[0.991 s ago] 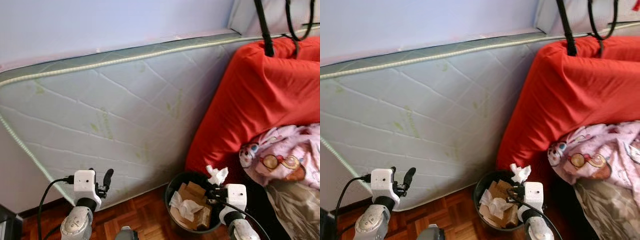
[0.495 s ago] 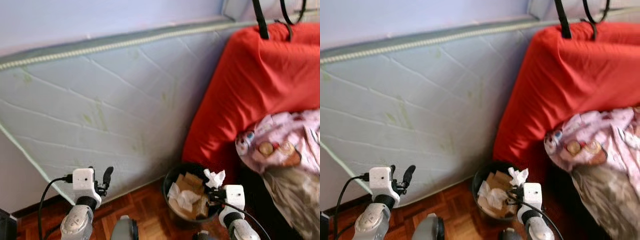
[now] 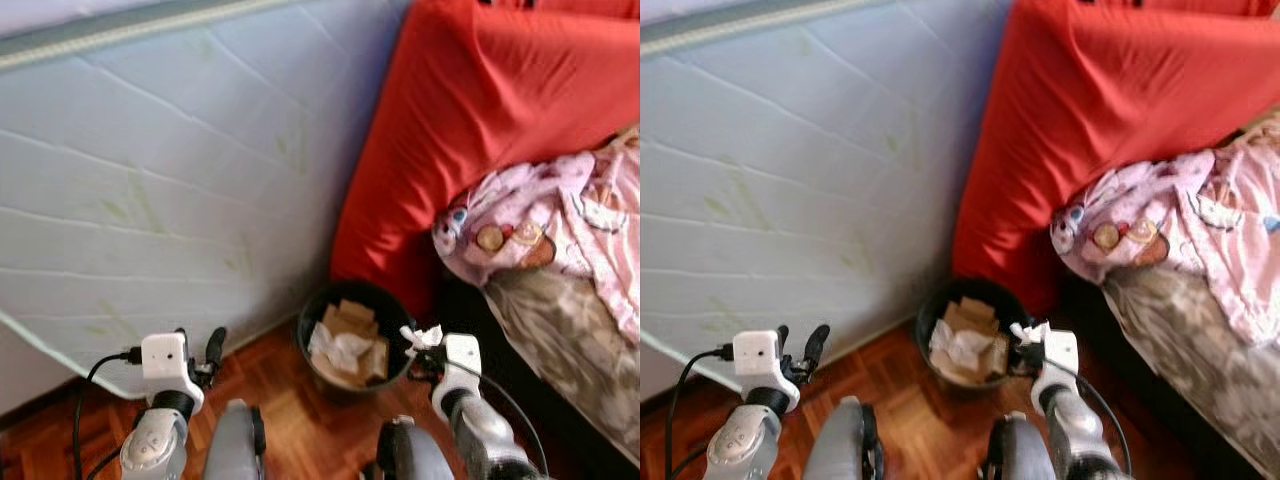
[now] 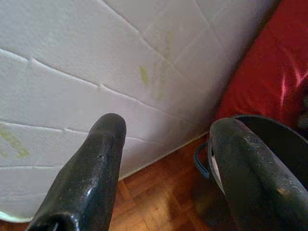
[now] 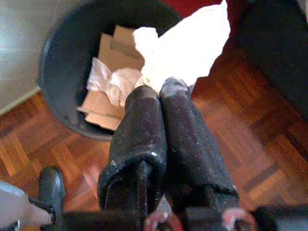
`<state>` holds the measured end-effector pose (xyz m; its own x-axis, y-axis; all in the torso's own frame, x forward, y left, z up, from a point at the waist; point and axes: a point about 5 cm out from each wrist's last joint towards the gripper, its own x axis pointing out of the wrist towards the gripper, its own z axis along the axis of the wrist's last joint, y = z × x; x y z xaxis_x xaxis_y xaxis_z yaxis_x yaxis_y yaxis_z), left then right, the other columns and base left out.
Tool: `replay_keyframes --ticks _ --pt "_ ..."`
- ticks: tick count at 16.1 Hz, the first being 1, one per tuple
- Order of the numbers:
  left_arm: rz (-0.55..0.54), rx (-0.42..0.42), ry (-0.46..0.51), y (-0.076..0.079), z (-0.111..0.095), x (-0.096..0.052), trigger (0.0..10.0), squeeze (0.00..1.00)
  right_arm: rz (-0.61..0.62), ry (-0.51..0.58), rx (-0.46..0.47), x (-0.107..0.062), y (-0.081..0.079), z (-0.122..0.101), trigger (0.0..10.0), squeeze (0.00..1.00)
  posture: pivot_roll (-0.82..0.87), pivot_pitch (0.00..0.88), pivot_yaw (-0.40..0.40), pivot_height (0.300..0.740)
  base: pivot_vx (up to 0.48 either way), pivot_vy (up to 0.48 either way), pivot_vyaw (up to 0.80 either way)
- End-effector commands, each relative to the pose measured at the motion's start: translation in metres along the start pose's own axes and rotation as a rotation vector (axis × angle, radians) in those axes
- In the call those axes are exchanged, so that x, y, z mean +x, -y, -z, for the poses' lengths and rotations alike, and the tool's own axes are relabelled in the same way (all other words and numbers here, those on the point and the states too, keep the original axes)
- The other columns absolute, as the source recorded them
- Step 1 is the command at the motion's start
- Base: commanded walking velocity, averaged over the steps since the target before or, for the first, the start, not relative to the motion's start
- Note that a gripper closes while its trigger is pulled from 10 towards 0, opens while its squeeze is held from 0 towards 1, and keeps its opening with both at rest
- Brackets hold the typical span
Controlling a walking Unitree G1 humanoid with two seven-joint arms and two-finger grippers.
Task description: Clean up the room
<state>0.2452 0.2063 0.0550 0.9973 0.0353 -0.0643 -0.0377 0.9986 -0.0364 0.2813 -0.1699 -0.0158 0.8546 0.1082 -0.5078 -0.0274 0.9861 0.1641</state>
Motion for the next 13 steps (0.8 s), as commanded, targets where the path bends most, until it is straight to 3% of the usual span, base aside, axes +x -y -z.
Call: replay_keyframes --ticks 1,5,13 --pt "-0.003 -0.015 -0.019 0.002 0.001 -0.004 10.0 0.00 0.007 -0.030 -0.010 0.001 0.002 0.000 10.0 0.00 0.10 0.281 -0.068 0.625 0.000 0.000 0.00" --pt "-0.021 -0.019 -0.011 0.006 -0.007 -0.012 10.0 0.00 -0.074 -0.041 -0.087 0.011 -0.017 -0.019 10.0 0.00 0.13 0.355 -0.101 0.625 0.000 0.000 0.00" --pt "-0.082 -0.021 -0.024 0.008 -0.017 -0.044 10.0 0.00 -0.191 -0.014 -0.186 0.023 -0.054 -0.051 10.0 0.00 0.18 0.449 -0.144 0.625 0.000 0.000 0.00"
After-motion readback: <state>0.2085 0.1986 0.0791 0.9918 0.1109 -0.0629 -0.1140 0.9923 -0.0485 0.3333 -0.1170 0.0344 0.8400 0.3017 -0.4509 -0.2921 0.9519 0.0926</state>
